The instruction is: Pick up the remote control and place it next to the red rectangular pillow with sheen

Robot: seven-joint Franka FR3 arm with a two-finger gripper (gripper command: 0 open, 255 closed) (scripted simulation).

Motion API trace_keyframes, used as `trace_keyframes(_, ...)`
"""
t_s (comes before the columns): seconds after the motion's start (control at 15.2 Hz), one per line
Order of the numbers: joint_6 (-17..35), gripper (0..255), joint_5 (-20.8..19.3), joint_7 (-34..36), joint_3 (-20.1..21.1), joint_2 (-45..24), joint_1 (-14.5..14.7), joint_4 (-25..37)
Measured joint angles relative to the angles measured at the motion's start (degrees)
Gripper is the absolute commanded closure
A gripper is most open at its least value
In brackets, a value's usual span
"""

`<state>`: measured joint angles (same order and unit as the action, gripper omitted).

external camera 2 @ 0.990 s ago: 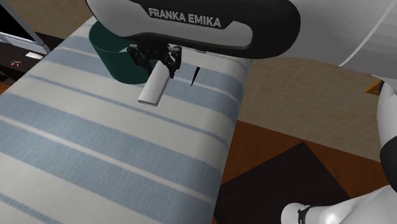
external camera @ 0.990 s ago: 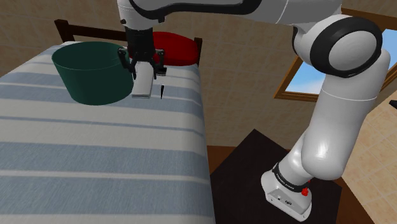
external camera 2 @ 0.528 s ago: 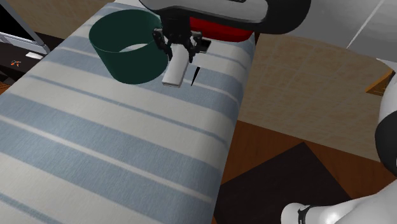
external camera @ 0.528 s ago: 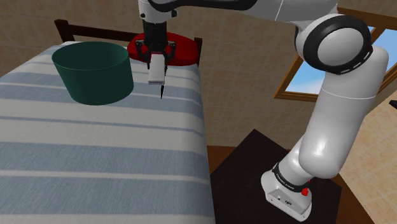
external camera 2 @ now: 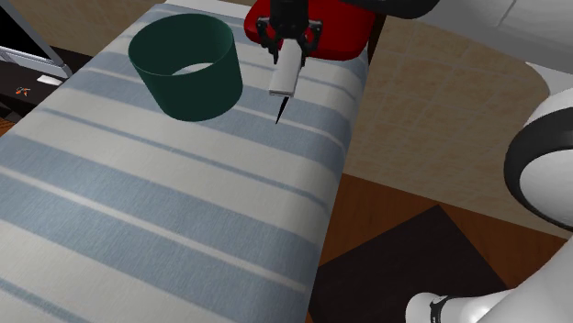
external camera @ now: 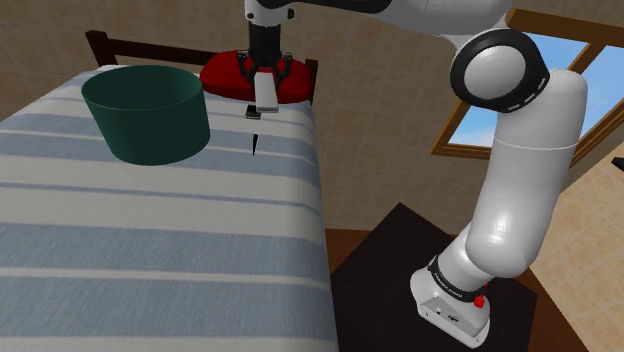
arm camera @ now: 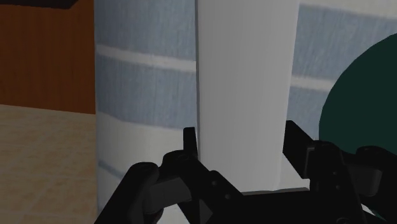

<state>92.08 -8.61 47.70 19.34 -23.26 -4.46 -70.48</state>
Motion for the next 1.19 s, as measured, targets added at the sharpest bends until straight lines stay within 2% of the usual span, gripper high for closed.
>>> trace_keyframes(0.26,-2.4,255,-0.7,-4.4,-1.5,-4.7,-2.1,7.2)
trace_keyframes(0.4,-2.7,255,-0.9,-5.8,-1.9,-5.8,-2.9,8.7)
trace_keyframes(1.19,6.9,255,-0.6,-5.9,-2.0,-4.5,-4.4,-2.2)
